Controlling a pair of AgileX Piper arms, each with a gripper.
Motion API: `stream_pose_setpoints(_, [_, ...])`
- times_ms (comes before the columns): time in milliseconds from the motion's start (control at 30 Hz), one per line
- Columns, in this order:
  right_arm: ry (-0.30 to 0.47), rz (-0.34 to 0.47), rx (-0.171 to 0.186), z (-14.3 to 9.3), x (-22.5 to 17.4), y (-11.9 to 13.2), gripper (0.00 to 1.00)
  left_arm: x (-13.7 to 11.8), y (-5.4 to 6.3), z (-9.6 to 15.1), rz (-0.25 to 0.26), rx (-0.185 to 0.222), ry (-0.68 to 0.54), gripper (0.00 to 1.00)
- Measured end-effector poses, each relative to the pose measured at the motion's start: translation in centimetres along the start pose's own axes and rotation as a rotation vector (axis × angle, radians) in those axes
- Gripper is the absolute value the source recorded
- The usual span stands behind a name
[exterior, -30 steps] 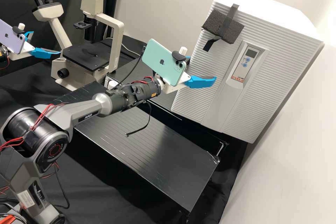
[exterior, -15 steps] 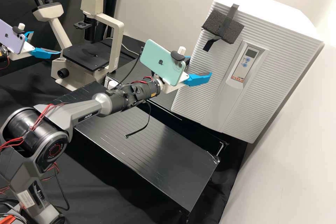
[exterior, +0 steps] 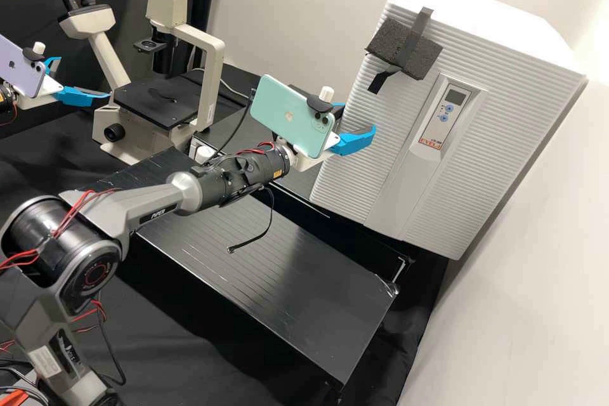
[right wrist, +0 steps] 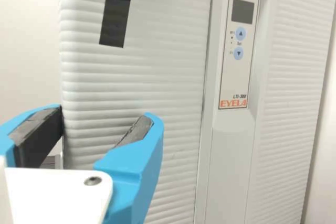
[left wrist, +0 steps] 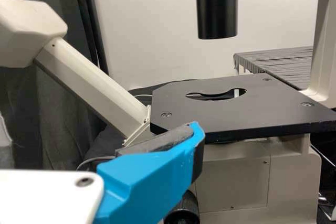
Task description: Open the incubator door.
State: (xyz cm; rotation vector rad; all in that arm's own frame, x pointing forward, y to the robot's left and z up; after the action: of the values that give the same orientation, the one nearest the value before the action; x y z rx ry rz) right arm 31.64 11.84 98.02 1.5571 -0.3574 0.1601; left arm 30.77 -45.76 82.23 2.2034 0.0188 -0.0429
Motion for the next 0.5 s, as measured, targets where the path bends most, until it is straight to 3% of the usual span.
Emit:
stream_pose_setpoints(233, [0.002,-0.003,0.008,1.0,-1.2,1.2,0.0,0.0,0.0,0.0,0.0,0.0,0.0,1.0])
stream_pose_setpoints(500, [0.02,0.018,-0.023,2.4,-3.5,2.8,0.0,0.0,0.0,0.0,0.0,0.0,0.0,1.0])
